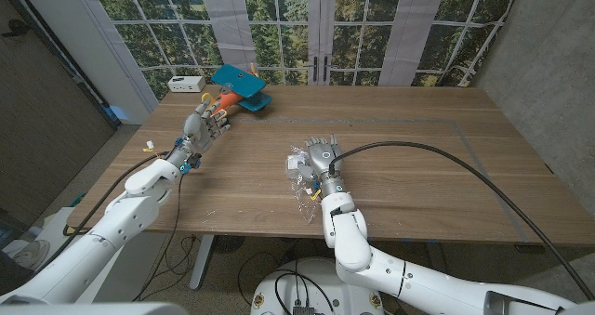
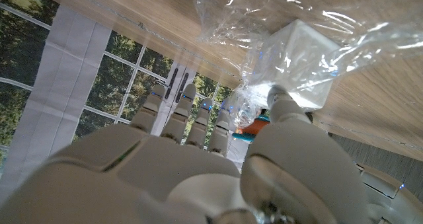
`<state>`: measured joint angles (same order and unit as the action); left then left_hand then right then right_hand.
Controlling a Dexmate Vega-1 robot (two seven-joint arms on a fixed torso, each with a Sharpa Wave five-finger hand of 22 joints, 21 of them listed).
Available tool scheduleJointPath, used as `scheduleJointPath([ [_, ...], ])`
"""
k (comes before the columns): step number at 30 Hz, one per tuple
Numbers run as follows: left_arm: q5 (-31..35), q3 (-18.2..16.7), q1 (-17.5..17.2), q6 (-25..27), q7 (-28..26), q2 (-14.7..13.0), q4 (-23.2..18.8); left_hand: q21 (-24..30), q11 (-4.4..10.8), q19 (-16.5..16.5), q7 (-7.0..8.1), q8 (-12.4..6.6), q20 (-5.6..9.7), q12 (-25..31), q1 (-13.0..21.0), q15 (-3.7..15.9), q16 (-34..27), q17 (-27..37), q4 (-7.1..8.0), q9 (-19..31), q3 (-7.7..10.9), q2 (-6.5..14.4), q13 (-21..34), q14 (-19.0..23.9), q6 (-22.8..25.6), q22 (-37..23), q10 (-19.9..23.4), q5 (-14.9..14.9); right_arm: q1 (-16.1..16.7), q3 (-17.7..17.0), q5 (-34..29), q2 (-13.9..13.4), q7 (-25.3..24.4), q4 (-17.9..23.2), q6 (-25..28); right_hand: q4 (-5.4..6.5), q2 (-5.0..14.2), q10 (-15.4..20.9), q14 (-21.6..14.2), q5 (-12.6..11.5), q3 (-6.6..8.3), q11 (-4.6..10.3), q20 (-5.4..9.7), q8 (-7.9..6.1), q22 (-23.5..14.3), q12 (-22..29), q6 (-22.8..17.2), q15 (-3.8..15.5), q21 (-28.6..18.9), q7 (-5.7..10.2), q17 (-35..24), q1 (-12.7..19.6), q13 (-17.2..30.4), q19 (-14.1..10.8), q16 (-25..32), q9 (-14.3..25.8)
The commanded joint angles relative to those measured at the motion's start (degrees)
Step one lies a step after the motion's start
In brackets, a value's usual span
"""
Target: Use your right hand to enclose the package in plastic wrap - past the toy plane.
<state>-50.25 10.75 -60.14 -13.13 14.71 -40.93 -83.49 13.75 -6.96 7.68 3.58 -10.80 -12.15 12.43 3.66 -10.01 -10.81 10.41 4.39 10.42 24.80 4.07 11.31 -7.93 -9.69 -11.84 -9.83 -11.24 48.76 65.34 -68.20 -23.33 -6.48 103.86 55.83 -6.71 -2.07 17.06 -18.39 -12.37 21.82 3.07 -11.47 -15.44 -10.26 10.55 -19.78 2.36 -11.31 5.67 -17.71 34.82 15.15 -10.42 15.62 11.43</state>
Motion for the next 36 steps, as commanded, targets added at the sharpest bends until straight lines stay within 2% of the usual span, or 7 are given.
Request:
scheduleJointPath([
  [1, -0.25, 0.94, 2.19, 0.86, 1.87, 0.29, 2.27, 0.02, 0.30, -0.20, 0.36, -0.14, -0.08, -0.07, 0.11, -0.25, -0.11, 0.17, 0.00, 0.13, -0.10, -0.60, 0.13, 0.38, -4.81, -0.23, -1.96, 0.07, 3.62, -4.25, 3.31, 1.11, -7.70, 1.71, -3.26, 0.31, 0.97, -0.66, 0.54, -0.44, -0.01, -0.33, 0.02, 0.67, -0.22, 0.09, 0.85, 2.88, -0.47, -0.27, -0.39, -0.42, 0.12, -0.23, -0.16, -0.01],
  [5, -0.26, 1.56, 3.52, 1.29, 3.02, 0.55, 3.62, 0.02, 0.26, -0.21, 0.29, -0.12, -0.07, -0.04, 0.13, -0.28, -0.11, 0.17, -0.02, 0.13, -0.10, -0.59, 0.13, 0.39, -4.86, -0.23, -1.89, 0.06, 6.36, -8.52, 10.12, 1.83, -14.89, 3.06, -7.56, 1.81, 3.09, -0.07, 0.43, 0.05, -0.08, -0.99, 0.51, 0.88, -0.21, 0.81, 0.26, 2.64, -0.73, -0.80, -0.95, -2.29, 0.03, -1.01, 0.29, 0.03],
  [12, -0.12, 2.33, 5.43, 1.40, 4.73, 1.04, 5.72, 0.02, 0.14, -0.22, 0.21, -0.11, -0.06, -0.05, 0.18, -0.29, -0.10, 0.16, -0.05, 0.14, -0.06, -0.51, 0.13, 0.40, -4.93, -0.23, -1.91, 0.03, 8.74, -11.00, 13.98, 1.75, -21.81, 4.80, -9.42, 3.05, 3.43, 1.53, -0.54, 0.85, -1.07, -1.47, 0.65, 0.87, -0.22, 1.63, -1.04, 2.57, -0.80, -1.82, -1.24, -4.93, -0.08, -1.40, 0.86, 0.06],
  [17, -0.03, 2.71, 6.48, 1.48, 5.57, 1.32, 6.94, 0.02, 0.18, -0.22, 0.22, -0.11, -0.05, -0.05, 0.22, -0.21, -0.10, 0.16, -0.08, 0.14, -0.03, -0.42, 0.13, 0.40, -4.95, -0.22, -1.90, 0.01, 10.13, -10.64, 12.94, 0.91, -21.77, 6.85, -6.15, 2.29, 3.41, 2.02, -0.91, 0.94, -0.68, -1.37, 0.62, 0.21, -0.22, 1.84, -3.46, 2.60, -0.77, -2.16, -0.79, -4.31, -0.17, -1.49, 0.68, 0.12],
  [24, 0.17, 3.29, 8.21, 1.57, 7.10, 1.68, 8.88, 0.01, 0.26, -0.21, 0.23, -0.12, -0.06, -0.02, 0.28, -0.24, -0.11, 0.15, -0.11, 0.14, 0.01, -0.33, 0.13, 0.44, -4.95, -0.22, -1.83, -0.01, 12.86, -9.84, 12.18, -1.19, -20.57, 10.77, -3.32, 1.64, 2.75, 3.63, -1.12, 1.13, -0.69, -1.25, 0.49, -2.35, -0.23, 2.29, -10.56, 2.46, -0.66, -2.31, -0.09, -4.87, -0.34, -1.49, 0.20, 0.70],
  [30, 0.39, 4.00, 9.71, 1.78, 8.46, 2.17, 10.39, 0.01, 0.33, -0.23, 0.25, -0.14, -0.06, 0.01, 0.30, -0.29, -0.11, 0.15, -0.13, 0.14, 0.03, -0.29, 0.13, 0.48, -4.93, -0.22, -1.75, -0.02, 14.75, -9.93, 12.35, -5.08, -19.14, 14.26, -4.90, 1.20, 2.37, 4.69, -1.29, 1.03, -0.65, -1.26, 0.53, -4.27, -0.24, 2.43, -14.62, 2.46, -0.65, -2.64, 0.22, -5.03, -0.43, -1.61, 0.01, 1.31],
  [36, 0.61, 4.38, 10.65, 1.63, 9.16, 2.58, 11.30, 0.02, 0.28, -0.25, 0.24, -0.13, -0.06, -0.05, 0.33, -0.27, -0.09, 0.15, -0.16, 0.14, 0.05, -0.25, 0.13, 0.45, -4.98, -0.22, -1.87, -0.03, 16.87, -10.50, 11.40, -6.87, -19.93, 15.90, -5.81, -0.41, 2.28, 6.90, -2.24, 0.45, 0.48, -0.75, 1.16, -6.91, -0.24, 2.81, -19.37, 3.03, -0.91, -2.65, 0.75, -3.29, -0.55, -2.54, -0.06, 2.14],
])
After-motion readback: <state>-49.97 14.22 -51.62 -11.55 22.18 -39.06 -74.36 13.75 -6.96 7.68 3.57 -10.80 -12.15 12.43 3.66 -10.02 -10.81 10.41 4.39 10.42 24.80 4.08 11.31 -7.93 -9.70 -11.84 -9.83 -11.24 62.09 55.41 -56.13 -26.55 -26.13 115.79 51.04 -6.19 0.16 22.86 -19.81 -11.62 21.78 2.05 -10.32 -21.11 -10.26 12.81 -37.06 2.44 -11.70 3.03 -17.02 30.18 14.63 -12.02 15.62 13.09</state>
